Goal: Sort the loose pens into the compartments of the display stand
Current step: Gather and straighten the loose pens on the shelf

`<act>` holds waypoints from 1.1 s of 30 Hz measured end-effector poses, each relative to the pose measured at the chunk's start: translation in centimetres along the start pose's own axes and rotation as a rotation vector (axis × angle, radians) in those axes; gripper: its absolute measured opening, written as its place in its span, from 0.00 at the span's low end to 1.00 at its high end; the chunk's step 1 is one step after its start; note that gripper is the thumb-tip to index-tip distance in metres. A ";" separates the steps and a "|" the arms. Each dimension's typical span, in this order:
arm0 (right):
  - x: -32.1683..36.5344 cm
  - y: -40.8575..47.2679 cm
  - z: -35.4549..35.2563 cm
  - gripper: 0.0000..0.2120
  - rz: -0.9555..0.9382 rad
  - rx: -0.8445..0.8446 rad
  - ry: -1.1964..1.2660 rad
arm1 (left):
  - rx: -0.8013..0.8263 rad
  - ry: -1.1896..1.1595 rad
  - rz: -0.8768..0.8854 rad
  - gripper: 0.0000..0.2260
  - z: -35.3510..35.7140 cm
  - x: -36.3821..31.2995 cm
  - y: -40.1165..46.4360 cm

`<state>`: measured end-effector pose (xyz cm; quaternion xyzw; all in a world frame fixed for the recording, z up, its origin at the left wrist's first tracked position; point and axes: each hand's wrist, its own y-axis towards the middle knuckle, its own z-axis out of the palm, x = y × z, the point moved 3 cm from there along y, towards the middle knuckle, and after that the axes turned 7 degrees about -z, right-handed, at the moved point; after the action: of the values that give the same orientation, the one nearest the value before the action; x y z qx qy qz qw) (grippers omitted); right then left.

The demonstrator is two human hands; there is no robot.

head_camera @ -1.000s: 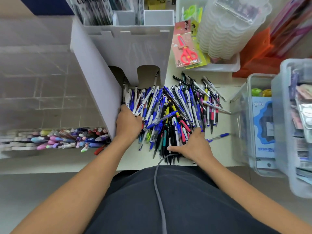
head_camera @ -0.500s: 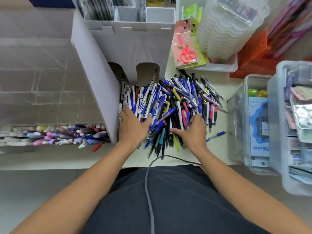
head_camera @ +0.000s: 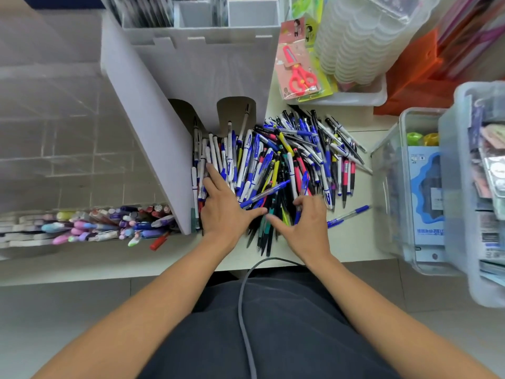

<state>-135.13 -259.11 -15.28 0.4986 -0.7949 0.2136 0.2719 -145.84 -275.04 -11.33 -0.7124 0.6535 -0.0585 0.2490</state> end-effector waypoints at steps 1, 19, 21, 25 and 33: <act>-0.2 -0.2 0.3 0.33 -0.049 0.023 -0.046 | -0.004 -0.013 0.001 0.71 0.0 0.0 0.2; -0.8 -1.5 4.0 0.33 -0.018 -0.253 -0.338 | -0.250 0.238 0.009 0.63 -0.6 -0.1 1.7; -1.2 -1.7 4.5 0.39 0.069 -0.182 -0.344 | -0.232 0.191 -0.005 0.64 0.0 0.3 1.6; -1.4 -1.2 5.1 0.43 0.174 -0.136 -0.274 | -0.200 0.094 0.009 0.65 1.4 0.8 1.7; 2.6 2.7 6.6 0.35 0.341 -0.194 -0.019 | -0.205 0.046 -0.091 0.63 1.1 -0.3 2.2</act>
<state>-139.92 -263.83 -18.79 0.3302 -0.8872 0.1744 0.2710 -147.43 -274.51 -13.19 -0.7616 0.6286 -0.0189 0.1567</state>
